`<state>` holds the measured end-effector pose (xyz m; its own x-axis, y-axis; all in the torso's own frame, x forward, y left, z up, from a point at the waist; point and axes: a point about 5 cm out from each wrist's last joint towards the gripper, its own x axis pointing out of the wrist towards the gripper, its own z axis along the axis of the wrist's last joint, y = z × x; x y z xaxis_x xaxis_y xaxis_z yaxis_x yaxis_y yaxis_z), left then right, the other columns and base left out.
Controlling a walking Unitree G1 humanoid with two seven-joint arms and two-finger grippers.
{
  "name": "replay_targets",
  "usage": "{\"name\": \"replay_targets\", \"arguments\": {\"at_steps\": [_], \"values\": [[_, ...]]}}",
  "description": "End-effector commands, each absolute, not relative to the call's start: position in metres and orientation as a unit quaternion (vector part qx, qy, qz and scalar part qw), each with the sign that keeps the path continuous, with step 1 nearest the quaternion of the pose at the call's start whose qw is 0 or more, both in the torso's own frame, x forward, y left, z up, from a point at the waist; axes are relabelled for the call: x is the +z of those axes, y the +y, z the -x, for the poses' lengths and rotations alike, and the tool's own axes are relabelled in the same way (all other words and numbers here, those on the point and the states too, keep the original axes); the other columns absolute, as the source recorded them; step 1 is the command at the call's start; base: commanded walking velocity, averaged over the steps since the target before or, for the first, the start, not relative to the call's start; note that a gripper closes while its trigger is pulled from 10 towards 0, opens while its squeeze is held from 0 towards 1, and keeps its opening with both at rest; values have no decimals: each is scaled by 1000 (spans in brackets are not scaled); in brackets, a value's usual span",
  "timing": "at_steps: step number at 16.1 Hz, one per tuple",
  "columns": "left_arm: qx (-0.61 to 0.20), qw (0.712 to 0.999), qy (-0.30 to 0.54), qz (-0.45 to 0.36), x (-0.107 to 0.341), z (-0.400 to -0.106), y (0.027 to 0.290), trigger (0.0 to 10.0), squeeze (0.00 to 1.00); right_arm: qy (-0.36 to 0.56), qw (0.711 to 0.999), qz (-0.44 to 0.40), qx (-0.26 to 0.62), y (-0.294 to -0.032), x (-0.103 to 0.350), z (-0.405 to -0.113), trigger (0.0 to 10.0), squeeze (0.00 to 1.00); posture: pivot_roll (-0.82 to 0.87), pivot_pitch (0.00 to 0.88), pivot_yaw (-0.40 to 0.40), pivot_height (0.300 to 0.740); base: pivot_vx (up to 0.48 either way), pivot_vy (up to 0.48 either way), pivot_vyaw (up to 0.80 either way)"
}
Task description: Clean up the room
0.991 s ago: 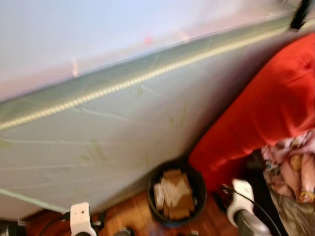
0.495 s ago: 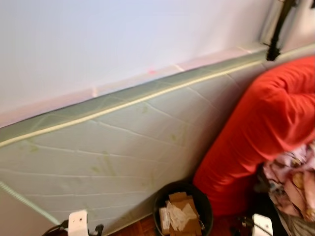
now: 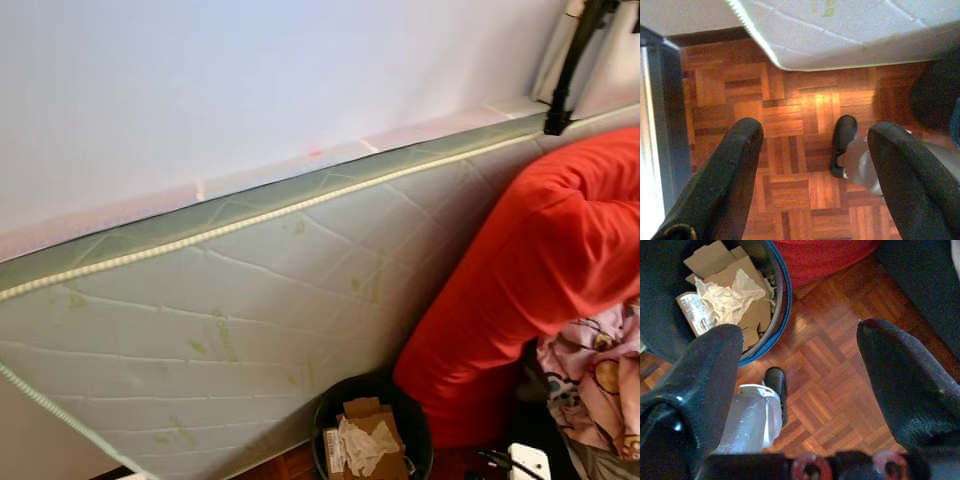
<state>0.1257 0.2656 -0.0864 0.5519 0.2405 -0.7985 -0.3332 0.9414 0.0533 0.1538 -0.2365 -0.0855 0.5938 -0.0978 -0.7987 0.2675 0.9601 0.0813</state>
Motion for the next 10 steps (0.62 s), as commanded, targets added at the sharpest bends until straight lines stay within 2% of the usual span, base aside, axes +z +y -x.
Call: {"name": "replay_targets", "arguments": {"at_steps": [1,8,10], "values": [[163,873,456,53,-88,-120,268,10000,0,446,884,-98,-98,-234,-87,-152,10000,0,-28,0,2,740,0,0,0],[144,870,469,55,-96,-123,239,10000,0,455,882,-87,-90,-236,-88,-150,10000,0,-27,0,-5,740,0,0,0],[138,872,467,56,-96,-133,228,10000,0,459,879,-87,-92,-236,-88,-150,10000,0,-26,0,-6,740,0,0,-213]]}}
